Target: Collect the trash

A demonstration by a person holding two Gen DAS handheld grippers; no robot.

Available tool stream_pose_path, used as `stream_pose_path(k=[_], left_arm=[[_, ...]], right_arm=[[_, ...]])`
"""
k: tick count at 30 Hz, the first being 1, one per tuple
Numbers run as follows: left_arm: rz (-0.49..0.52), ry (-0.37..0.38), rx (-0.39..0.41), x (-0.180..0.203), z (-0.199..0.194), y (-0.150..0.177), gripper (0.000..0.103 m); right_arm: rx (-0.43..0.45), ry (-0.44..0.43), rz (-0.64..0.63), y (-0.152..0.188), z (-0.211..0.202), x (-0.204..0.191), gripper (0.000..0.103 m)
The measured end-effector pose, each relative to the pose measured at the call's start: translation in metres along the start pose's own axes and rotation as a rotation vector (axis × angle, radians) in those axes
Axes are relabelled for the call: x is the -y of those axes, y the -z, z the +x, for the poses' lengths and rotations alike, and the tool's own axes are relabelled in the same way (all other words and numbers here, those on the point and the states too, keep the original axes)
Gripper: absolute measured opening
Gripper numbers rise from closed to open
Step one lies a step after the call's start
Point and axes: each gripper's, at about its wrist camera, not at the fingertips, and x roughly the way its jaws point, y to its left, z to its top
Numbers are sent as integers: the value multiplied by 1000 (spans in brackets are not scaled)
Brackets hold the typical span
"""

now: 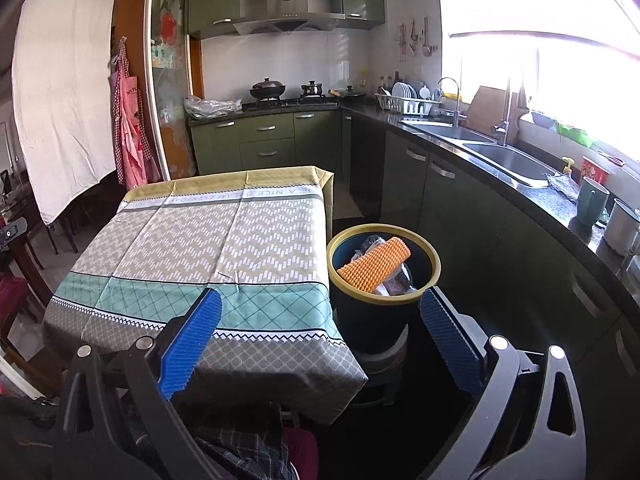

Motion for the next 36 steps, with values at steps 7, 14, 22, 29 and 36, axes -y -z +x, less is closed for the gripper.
stream_pose_path(k=[7,14,22,29,36], left_arm=[[15,7,2,4,-4,2,96],[8,-5,6,3,-6,3,96],[18,4,-6,7,-5,4,96],[19,0,-10,8,-4,6,96],[17,-14,-10,9,-3,7,96]], right_arm=[[-5,12,-7,0,5,0,98],[-12,3,-10,0,11,-1,98],[-14,2,-9,-1,13,-2,98],[-18,-2,-12,1,17,-2,98],[-20,-1,-13,2,19,-3,98]])
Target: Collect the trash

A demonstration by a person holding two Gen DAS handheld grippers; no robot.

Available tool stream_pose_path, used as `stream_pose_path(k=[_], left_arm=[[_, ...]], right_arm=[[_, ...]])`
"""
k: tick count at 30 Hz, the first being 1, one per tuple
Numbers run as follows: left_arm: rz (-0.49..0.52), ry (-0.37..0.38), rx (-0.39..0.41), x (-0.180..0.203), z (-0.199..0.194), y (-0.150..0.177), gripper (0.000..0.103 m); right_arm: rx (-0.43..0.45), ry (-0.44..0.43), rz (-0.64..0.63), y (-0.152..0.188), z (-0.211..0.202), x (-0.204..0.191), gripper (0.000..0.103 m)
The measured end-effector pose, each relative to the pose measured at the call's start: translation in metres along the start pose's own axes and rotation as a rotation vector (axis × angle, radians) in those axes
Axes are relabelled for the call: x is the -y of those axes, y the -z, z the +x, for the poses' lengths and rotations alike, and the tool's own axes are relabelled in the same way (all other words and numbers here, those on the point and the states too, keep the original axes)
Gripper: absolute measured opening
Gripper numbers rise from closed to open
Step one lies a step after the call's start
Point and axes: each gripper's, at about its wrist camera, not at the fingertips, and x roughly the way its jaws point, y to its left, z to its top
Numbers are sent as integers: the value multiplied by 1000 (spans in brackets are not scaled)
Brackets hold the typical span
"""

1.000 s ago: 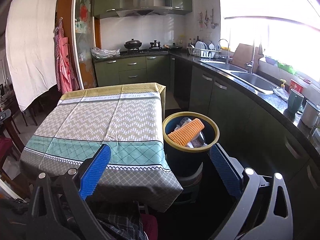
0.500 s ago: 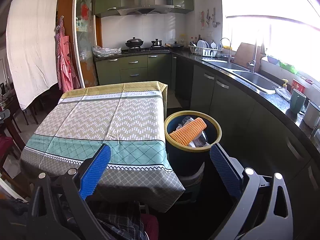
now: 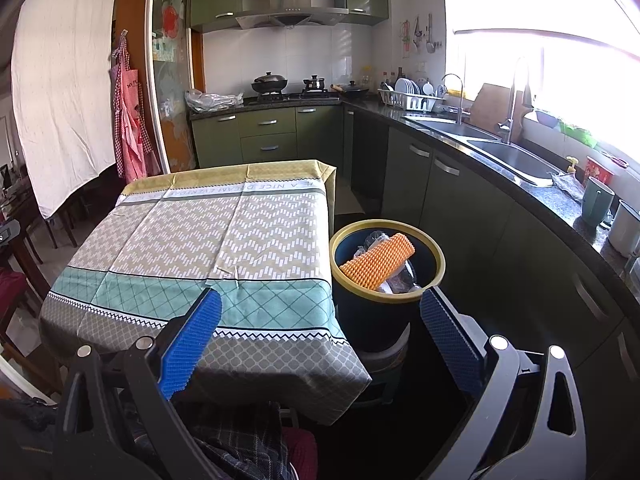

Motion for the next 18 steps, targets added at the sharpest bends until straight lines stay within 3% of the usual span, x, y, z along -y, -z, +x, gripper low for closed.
stream_pose_path(k=[18], left_arm=[[18,-5,-10,5,1,4,96]], right_arm=[[-7,-2,-2,2,4,-1,98]])
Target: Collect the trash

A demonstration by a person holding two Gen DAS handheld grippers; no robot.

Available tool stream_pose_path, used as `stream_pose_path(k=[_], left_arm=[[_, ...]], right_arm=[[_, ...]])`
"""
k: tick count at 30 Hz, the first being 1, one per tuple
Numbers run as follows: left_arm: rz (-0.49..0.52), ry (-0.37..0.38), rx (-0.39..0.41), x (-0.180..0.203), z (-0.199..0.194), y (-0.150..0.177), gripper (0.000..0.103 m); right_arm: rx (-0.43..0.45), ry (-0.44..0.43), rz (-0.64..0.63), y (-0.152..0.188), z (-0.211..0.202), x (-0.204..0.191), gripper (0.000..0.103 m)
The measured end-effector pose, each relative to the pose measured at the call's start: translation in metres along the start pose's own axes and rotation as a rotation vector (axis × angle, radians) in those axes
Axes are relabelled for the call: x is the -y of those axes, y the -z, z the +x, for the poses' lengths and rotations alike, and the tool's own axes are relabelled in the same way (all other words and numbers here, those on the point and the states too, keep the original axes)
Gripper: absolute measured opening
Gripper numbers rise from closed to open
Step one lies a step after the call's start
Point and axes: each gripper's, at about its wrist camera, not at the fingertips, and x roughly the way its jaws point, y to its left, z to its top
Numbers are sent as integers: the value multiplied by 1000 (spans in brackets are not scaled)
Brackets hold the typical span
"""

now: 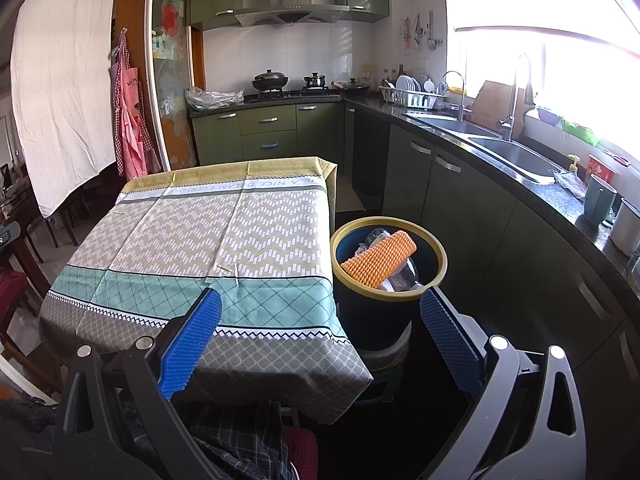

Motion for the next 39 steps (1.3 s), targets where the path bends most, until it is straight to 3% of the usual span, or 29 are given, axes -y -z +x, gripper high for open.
stream_pose_path(k=[39], left_arm=[[4,37,-15,1,3,3,96]], right_arm=[[-19,-8,-11,2,12,-1,98]])
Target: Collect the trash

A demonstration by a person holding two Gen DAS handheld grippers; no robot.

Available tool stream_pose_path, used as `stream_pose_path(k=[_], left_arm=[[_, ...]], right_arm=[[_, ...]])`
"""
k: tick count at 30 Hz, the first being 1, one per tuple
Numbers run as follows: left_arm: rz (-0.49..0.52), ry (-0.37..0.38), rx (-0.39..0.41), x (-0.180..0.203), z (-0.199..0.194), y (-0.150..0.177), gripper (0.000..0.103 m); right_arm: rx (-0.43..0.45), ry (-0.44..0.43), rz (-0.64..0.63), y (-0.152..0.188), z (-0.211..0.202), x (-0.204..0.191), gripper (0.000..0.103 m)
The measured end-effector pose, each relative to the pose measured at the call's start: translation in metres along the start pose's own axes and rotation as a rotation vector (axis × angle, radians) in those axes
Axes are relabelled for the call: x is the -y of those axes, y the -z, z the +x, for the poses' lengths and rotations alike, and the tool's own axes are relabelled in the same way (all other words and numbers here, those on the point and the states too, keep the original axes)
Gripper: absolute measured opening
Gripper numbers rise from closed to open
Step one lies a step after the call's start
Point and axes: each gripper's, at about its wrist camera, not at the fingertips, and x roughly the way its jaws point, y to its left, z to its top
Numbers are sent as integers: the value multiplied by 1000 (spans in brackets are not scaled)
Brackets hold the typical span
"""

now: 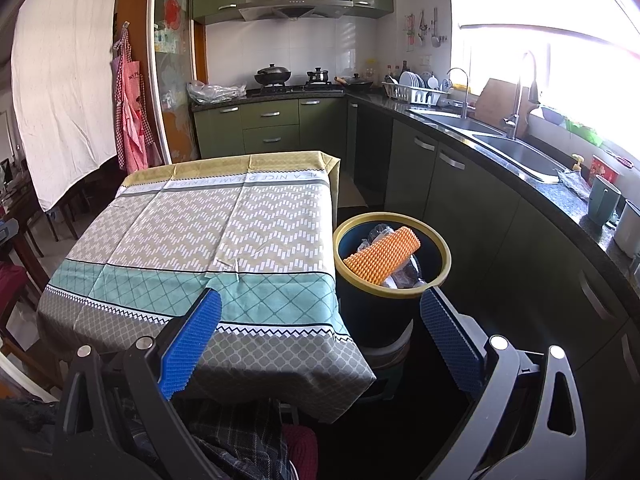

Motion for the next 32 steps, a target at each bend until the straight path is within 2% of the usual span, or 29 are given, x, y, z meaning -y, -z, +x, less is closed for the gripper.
stream_pose_path(k=[10,19,32], left_arm=[[-3,21,-7,2,2,-1,96],[40,-15,39,8,-3,-2,96],[44,-6,20,8,-1,-3,96]], right_arm=[[-2,-1,-2,0,1,0,98],[-3,-2,-2,1,2,0,98],[-4,-2,-5,2,4,1,98]])
